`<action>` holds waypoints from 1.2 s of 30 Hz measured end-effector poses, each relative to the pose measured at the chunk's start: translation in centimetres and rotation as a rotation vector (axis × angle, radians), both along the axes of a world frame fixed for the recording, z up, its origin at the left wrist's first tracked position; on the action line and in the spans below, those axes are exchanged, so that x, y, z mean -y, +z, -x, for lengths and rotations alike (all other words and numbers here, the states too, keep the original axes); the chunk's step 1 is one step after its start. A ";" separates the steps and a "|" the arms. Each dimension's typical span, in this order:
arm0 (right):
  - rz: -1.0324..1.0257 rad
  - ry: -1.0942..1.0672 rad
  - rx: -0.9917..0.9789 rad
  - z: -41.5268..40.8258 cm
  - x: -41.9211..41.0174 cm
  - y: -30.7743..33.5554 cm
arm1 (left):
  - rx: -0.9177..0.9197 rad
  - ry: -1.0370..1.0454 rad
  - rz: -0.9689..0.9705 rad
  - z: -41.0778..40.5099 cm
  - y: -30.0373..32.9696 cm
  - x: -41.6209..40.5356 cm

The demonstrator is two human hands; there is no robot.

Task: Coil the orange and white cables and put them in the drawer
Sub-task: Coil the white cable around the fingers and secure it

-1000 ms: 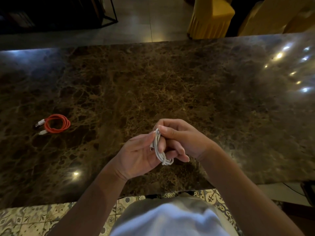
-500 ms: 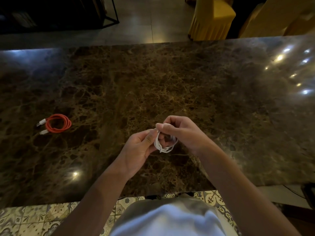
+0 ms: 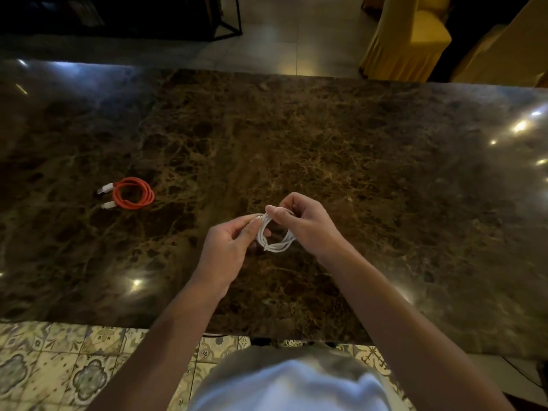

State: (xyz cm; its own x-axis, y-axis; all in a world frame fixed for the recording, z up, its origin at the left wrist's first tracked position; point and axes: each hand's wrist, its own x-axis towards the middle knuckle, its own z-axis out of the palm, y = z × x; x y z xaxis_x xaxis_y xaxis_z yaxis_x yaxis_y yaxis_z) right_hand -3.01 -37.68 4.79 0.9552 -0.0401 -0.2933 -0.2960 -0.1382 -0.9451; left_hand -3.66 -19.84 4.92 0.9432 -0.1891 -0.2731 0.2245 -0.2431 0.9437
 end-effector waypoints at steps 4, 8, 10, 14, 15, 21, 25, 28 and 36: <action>0.166 -0.075 0.076 -1.0 -2.6 -0.9 | 0.197 0.131 -0.271 -0.6 -0.8 -0.6; 0.279 0.001 0.091 -3.3 -6.0 -0.4 | 0.340 0.137 -0.439 -2.3 -0.7 -3.7; 0.332 0.079 0.108 -4.8 -7.8 -0.2 | 0.329 0.155 -0.461 -3.5 -0.9 -5.7; 0.432 0.240 0.152 -7.6 -10.6 0.0 | 0.312 0.236 -0.535 -5.2 -1.9 -9.0; 0.454 0.278 0.151 -8.2 -11.2 -0.2 | 0.319 0.257 -0.568 -5.5 -2.2 -9.7; 0.603 0.284 0.268 -9.9 -14.2 -1.9 | 0.368 0.349 -0.678 -6.9 -4.0 -11.8; 0.841 0.217 0.474 -9.6 -14.6 -3.5 | 0.471 0.392 -0.830 -6.6 -5.3 -10.8; 0.911 0.200 0.490 -9.7 -14.2 -4.3 | 0.492 0.411 -0.838 -6.7 -5.6 -10.9; 0.817 0.242 0.466 -9.9 -13.6 -4.0 | 0.475 0.333 -0.592 -5.9 -5.1 -12.6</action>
State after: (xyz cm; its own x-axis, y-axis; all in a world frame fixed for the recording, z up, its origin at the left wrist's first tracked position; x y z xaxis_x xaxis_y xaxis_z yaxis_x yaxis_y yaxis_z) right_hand 6.85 -24.09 0.75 0.9777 0.1492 0.1477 0.2065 -0.8117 -0.5463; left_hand 2.21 -7.29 -0.22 0.9643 0.1705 0.2024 -0.0179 -0.7211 0.6926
